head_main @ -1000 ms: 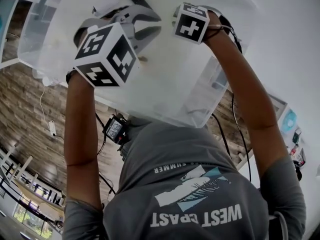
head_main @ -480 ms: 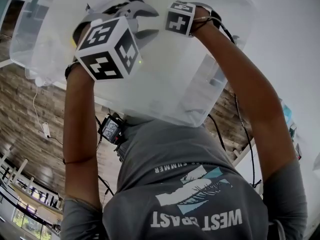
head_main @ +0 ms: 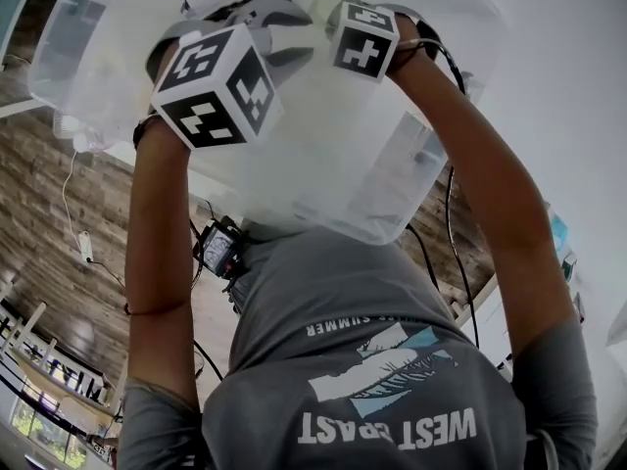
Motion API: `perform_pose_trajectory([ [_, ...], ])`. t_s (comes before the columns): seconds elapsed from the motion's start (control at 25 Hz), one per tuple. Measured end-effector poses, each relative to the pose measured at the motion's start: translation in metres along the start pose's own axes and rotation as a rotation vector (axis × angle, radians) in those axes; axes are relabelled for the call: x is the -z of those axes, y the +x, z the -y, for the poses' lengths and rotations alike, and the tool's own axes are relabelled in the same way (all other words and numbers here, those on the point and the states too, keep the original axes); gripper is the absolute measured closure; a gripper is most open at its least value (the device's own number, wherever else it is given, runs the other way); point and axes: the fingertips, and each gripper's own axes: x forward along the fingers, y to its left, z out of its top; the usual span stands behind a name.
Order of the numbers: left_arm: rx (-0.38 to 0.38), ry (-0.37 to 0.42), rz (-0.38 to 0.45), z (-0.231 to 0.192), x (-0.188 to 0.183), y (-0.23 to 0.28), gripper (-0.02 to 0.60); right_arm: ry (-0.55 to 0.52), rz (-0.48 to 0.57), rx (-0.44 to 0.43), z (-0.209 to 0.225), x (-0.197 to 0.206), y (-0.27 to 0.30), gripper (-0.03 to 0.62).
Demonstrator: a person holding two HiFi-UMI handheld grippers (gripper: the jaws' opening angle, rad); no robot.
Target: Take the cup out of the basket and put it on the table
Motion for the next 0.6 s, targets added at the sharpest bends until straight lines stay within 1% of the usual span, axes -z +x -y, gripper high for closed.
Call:
perform_pose_trajectory([
  [0.2,-0.069,-0.002,0.007,-0.007,0.006,-0.011,0.443,-0.035,0.095,0.053,-0.010,-0.034,-0.029,0.566],
  [0.28,-0.100,0.003,0.012,-0.009,0.007,-0.020,0.486,-0.047,0.128,0.075,-0.015,-0.045,-0.042,0.566],
  [0.36,-0.138,0.010,0.019,-0.013,0.009,-0.030,0.554,-0.058,0.158,0.097,-0.017,-0.056,-0.056,0.566],
  [0.4,-0.157,0.013,0.023,-0.015,0.009,-0.034,0.571,-0.062,0.173,0.109,-0.018,-0.060,-0.062,0.566],
  [0.6,-0.216,0.016,0.022,-0.017,0.013,-0.050,0.572,-0.093,0.232,0.162,-0.025,-0.083,-0.093,0.566],
])
